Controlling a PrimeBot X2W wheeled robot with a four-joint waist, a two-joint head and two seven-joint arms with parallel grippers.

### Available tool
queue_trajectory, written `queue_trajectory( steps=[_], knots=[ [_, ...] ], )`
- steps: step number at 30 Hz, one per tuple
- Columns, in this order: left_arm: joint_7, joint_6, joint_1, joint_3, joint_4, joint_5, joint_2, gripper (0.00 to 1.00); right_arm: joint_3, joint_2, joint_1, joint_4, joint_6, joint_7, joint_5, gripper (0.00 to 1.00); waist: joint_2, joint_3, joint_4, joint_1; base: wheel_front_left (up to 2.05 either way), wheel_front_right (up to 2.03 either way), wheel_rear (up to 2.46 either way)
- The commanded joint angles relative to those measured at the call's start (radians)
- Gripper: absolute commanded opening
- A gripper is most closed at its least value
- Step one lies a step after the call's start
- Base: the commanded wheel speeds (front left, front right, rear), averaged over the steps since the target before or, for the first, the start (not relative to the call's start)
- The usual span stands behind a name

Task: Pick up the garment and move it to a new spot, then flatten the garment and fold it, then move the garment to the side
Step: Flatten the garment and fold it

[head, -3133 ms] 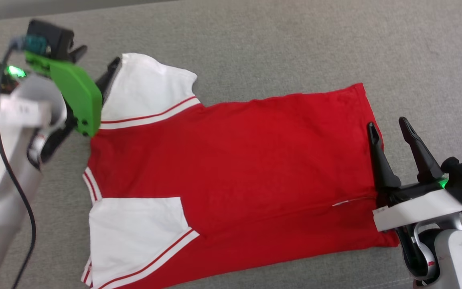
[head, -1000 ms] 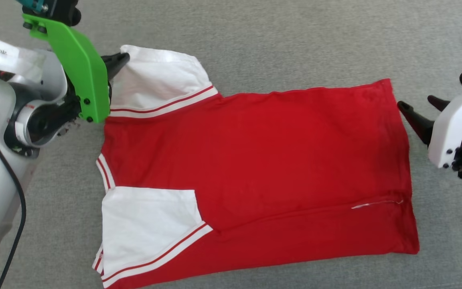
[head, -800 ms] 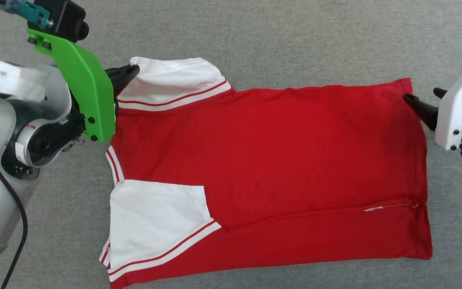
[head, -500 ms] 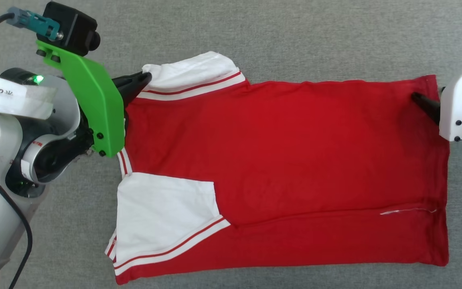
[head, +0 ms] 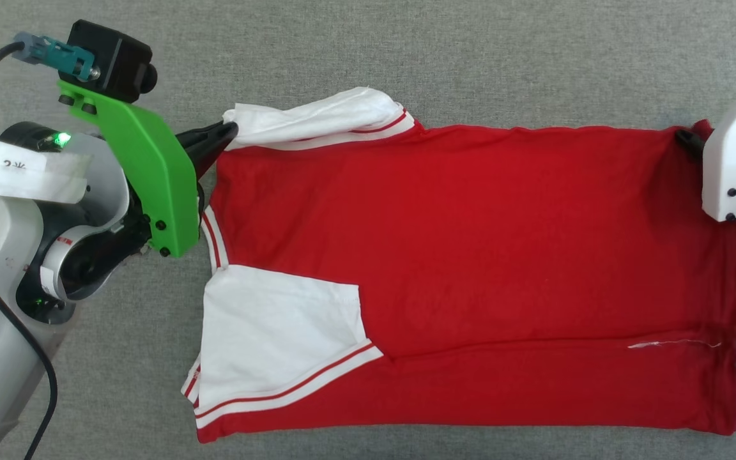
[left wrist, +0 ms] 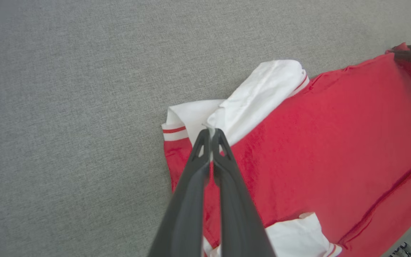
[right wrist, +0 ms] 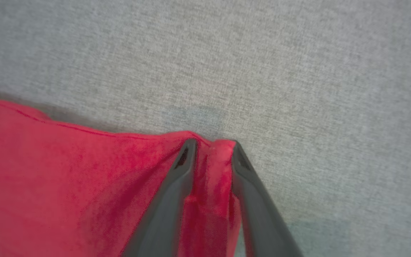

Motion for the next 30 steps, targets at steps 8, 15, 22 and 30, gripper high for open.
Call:
queue_trajectory(
  steps=[8,15,22,30],
  knots=[
    [-0.080,0.002,0.063,0.022,0.052,0.008,-0.010,0.00,-0.032,0.041,0.030,0.065,0.000,-0.192,0.040,0.00,0.0000,-0.076,-0.016,0.0000,0.00,0.00,0.00],
    [-0.140,0.006,0.132,0.049,0.078,-0.009,-0.007,0.00,-0.053,0.032,0.089,0.072,0.000,-0.365,0.055,0.00,0.0000,-0.149,-0.025,0.0000,0.00,0.00,0.00],
    [-0.190,0.016,0.235,0.052,0.075,-0.025,-0.010,0.00,-0.054,0.026,0.185,0.075,0.000,-0.506,0.097,0.00,0.0000,-0.225,-0.024,0.0000,0.00,0.00,0.00],
    [-0.221,0.030,0.383,0.055,0.038,-0.069,0.000,0.00,-0.075,0.022,0.307,0.054,0.000,-0.642,0.159,0.00,0.0000,-0.290,-0.014,0.0000,0.00,0.00,0.00]
  ],
)
